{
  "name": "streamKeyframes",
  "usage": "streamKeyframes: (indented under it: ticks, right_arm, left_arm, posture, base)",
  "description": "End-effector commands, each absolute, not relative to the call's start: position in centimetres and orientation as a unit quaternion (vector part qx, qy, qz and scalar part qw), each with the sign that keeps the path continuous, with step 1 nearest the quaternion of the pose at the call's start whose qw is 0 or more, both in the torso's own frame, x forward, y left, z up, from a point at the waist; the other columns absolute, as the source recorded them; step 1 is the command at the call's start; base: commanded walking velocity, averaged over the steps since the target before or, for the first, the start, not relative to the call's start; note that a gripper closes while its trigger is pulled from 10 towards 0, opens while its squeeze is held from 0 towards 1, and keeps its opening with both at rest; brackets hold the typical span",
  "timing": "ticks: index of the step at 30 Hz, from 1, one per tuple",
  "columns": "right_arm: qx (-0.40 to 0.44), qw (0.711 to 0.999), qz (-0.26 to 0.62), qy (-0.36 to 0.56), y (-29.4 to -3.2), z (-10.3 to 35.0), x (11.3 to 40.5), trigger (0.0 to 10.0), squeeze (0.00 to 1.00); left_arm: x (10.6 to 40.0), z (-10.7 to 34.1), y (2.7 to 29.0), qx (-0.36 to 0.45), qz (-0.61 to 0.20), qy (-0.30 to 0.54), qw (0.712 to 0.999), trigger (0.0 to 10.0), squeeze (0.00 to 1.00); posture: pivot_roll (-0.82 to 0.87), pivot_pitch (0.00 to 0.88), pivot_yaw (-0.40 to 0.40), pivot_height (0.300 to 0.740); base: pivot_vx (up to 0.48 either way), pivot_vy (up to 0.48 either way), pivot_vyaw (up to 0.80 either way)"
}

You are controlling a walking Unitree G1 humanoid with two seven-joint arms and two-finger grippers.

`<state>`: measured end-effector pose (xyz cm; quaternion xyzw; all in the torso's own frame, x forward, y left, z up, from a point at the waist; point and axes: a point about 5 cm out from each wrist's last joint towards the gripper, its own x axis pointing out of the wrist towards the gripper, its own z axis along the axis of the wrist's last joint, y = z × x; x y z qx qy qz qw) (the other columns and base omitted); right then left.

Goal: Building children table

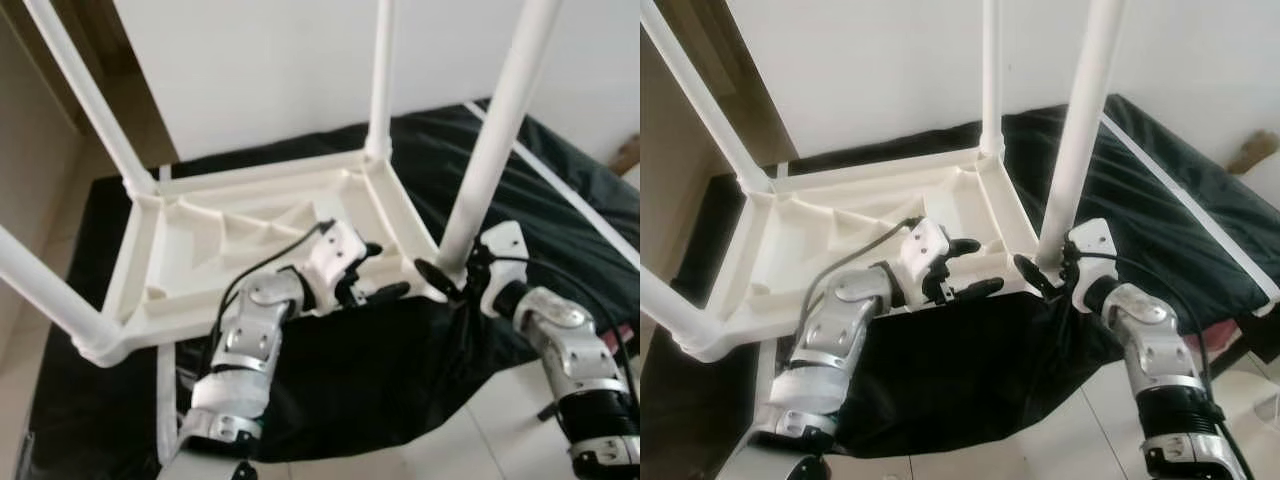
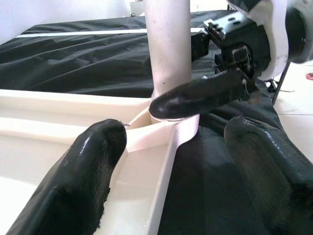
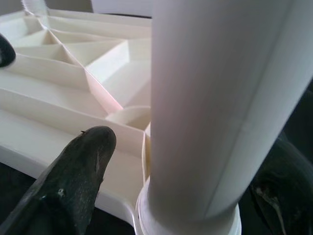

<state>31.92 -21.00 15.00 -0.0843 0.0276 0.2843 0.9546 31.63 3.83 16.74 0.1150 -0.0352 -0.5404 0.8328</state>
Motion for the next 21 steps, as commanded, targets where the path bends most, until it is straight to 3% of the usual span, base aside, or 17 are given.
streamKeyframes:
  ticks: [1,9,10,11,12,13,14,21]
  right_arm:
    - [-0.087,0.942,0.322,0.040,-21.2,15.0,32.1,10.0,0.00]
    - [-0.116,0.918,0.375,0.057,-20.8,15.1,33.5,10.0,0.00]
    - [-0.122,0.914,0.382,0.059,-20.5,15.0,33.6,7.5,0.00]
    - [-0.124,0.911,0.389,0.061,-20.3,14.9,33.7,4.1,0.00]
    - [-0.125,0.908,0.394,0.063,-20.2,14.9,33.8,2.7,0.00]
    - [-0.125,0.908,0.394,0.063,-20.2,14.9,33.8,2.7,0.00]
    - [-0.127,0.907,0.397,0.063,-20.2,14.9,33.8,0.1,0.00]
    - [-0.129,0.909,0.388,0.084,-21.5,14.2,33.0,0.0,0.00]
  left_arm:
    - [32.9,17.0,4.6,0.112,-0.435,-0.048,0.892,10.0,0.00]
    - [33.0,17.2,4.5,0.114,-0.439,-0.049,0.890,10.0,0.00]
    - [33.0,17.2,4.5,0.114,-0.439,-0.049,0.890,10.0,0.00]
    - [33.0,17.2,4.5,0.114,-0.439,-0.049,0.890,10.0,0.00]
    - [33.0,17.2,4.5,0.115,-0.439,-0.049,0.890,10.0,0.00]
    - [33.0,17.2,4.5,0.115,-0.439,-0.049,0.890,10.0,0.00]
    - [33.0,17.3,4.5,0.115,-0.439,-0.049,0.890,10.0,0.00]
    - [32.8,17.0,4.5,0.112,-0.438,-0.047,0.891,10.0,0.00]
  posture:
    - [-0.09,0.000,0.061,0.740]
    - [-0.09,0.000,0.078,0.740]
    - [-0.09,0.000,0.078,0.740]
    - [-0.09,0.000,0.078,0.740]
    - [-0.09,0.000,0.078,0.740]
    - [-0.09,0.000,0.078,0.740]
    - [-0.09,0.000,0.078,0.740]
    - [-0.09,0.000,0.068,0.740]
  base:
    - [0.000,0.000,0.00]
    - [0.000,0.000,0.00]
    - [0.000,0.000,0.00]
    - [0.000,0.000,0.00]
    - [0.000,0.000,0.00]
    - [0.000,0.000,0.00]
    - [0.000,0.000,0.00]
    - [0.000,0.000,0.00]
